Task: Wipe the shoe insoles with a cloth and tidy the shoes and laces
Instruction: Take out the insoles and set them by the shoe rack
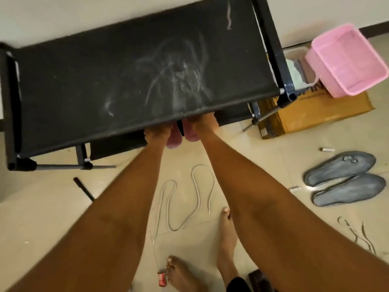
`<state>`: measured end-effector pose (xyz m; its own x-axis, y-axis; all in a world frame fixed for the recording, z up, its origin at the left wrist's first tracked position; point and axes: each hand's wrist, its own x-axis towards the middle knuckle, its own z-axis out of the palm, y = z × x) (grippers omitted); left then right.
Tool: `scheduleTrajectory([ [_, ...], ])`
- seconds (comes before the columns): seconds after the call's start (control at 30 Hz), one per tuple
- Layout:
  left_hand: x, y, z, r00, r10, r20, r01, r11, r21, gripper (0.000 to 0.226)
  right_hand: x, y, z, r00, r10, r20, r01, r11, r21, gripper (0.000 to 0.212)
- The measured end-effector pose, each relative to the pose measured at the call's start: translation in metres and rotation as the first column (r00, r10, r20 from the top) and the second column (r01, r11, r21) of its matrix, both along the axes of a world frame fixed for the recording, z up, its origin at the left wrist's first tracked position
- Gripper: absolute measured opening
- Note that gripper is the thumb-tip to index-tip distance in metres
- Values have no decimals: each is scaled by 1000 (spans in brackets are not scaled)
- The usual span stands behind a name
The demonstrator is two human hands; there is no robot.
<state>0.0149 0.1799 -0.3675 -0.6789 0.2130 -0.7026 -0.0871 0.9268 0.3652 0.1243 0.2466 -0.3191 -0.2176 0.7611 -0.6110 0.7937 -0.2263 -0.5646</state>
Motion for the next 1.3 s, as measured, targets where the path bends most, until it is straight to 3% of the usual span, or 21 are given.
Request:
scheduleTrajectory([
  [0.07, -4, 5, -10, 996, 60, 60, -63, 997, 47, 69, -1, 1, -2, 998, -3, 56, 3, 1000, -6, 37],
  [0.2, 19, -4, 39, 985, -100, -140, 108, 993, 56, 44, 19, -8, 10, 994, -86, -62, 84, 996, -38, 29],
  [0.27, 37, -21, 54, 983, -76, -166, 91, 992, 85, 37, 38, -24, 17, 984, -159, -76, 154, 986, -59, 27],
  [0.5, 170, -75, 84, 935, -334, -122, 341, 939, 46, 24, 179, -115, 37, 908, -416, -39, 392, 880, -267, 15],
  [0.6, 243, -88, 79, 834, -551, -37, 552, 832, 53, 18, 261, -153, 33, 798, -601, 45, 578, 743, -338, 10],
  [0.7, 319, -93, 57, 684, -728, 47, 724, 686, 70, 18, 346, -182, 13, 688, -704, 173, 718, 628, -300, 20],
  [0.8, 388, -92, 27, 544, -828, 137, 824, 558, 101, 23, 413, -196, -20, 554, -793, 254, 826, 486, -284, 25],
  [0.97, 475, -75, -45, 322, -935, 151, 944, 329, 27, 34, 492, -207, -112, 327, -914, 240, 920, 250, -301, 31],
  [1.03, 493, -66, -73, 253, -957, 139, 967, 254, -12, 36, 509, -206, -143, 305, -920, 246, 920, 218, -326, 31],
  [1.2, 497, -51, -115, 207, -975, 75, 977, 203, -57, 33, 517, -197, -162, 322, -926, 197, 878, 215, -428, 33],
  [1.3, 485, -48, -122, 168, -984, 65, 984, 163, -68, 29, 503, -195, -172, 314, -919, 237, 894, 203, -399, 30],
])
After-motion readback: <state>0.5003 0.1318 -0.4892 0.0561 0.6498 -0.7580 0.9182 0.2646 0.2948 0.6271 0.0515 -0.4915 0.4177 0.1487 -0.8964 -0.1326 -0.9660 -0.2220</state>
